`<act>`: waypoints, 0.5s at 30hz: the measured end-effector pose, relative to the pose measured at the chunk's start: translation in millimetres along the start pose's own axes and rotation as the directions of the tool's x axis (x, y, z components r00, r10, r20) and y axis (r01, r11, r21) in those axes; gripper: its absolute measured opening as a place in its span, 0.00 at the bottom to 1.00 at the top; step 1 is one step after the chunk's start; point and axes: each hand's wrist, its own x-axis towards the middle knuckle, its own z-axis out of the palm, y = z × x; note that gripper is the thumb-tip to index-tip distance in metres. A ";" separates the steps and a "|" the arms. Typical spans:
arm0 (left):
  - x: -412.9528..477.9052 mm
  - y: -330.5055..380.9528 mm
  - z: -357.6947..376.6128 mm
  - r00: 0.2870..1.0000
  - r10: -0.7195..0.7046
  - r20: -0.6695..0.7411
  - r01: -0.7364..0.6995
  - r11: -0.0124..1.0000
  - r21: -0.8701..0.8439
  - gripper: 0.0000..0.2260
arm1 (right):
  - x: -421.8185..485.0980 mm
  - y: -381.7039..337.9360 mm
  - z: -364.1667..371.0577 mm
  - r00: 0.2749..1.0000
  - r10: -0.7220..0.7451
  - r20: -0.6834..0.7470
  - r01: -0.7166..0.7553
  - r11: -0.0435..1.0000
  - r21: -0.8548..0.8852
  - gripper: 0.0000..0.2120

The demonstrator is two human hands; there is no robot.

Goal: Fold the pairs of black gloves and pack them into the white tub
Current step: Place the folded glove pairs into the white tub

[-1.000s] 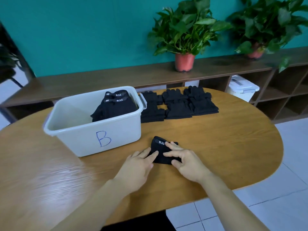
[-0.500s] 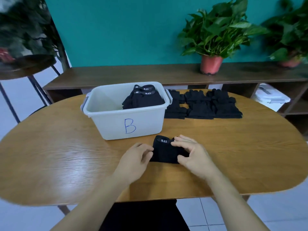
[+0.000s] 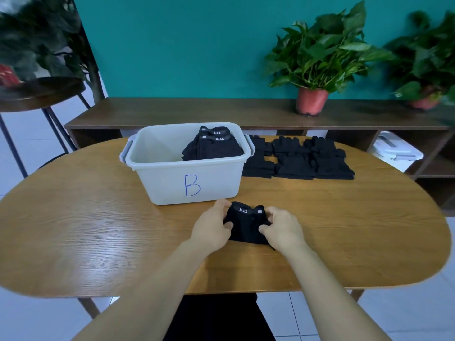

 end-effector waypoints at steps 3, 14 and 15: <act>-2.1 1.9 -0.8 1.000 -0.009 0.000 0.009 0.995 -0.097 0.20 | 3.6 -0.5 3.9 1.000 0.021 0.001 -0.021 0.999 0.043 0.23; -6.0 11.8 -3.5 0.998 0.057 -0.011 -0.058 0.950 -0.307 0.18 | -6.0 9.6 -7.0 0.999 0.035 -0.037 -0.017 0.911 0.412 0.24; -5.9 16.6 -5.1 0.997 0.075 -0.019 -0.077 0.946 -0.315 0.18 | -7.7 9.5 -14.2 0.998 0.035 -0.048 -0.011 0.902 0.431 0.23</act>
